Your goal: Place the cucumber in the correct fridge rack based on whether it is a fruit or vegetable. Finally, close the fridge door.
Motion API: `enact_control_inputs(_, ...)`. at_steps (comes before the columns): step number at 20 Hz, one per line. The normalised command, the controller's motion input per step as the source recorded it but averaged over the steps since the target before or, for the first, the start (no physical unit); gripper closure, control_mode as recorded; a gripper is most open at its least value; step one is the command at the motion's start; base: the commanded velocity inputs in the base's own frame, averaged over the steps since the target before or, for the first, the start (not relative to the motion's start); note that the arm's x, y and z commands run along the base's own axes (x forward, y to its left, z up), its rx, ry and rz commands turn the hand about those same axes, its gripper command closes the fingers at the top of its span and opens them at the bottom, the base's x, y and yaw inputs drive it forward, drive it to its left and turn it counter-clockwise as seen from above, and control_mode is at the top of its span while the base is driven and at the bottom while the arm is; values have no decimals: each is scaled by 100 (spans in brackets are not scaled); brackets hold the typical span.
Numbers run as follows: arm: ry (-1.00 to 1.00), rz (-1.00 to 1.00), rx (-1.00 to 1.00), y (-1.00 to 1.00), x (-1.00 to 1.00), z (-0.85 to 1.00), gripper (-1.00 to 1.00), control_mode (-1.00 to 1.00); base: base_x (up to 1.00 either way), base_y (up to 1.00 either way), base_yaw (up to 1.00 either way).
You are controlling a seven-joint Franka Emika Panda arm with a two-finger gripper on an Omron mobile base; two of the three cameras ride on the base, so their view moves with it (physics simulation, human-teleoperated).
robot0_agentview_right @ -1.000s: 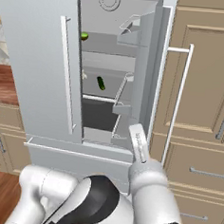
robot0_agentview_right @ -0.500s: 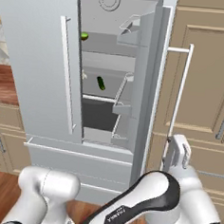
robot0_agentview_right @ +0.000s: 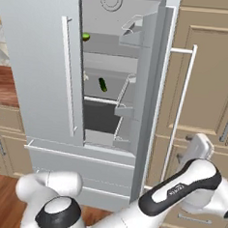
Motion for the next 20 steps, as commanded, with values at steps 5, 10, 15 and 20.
enact_control_inputs(5,4,17,3,-10,77,-36,-100,-100,0,0,0)
enact_control_inputs(10,-2,8,-5,79,21,-1,-100,-100,0,0,0)
enact_control_inputs(15,-1,11,-11,100,21,0,-100,-100,0,0,0)
enact_control_inputs(20,-7,8,-10,100,6,2,-100,-100,0,0,0)
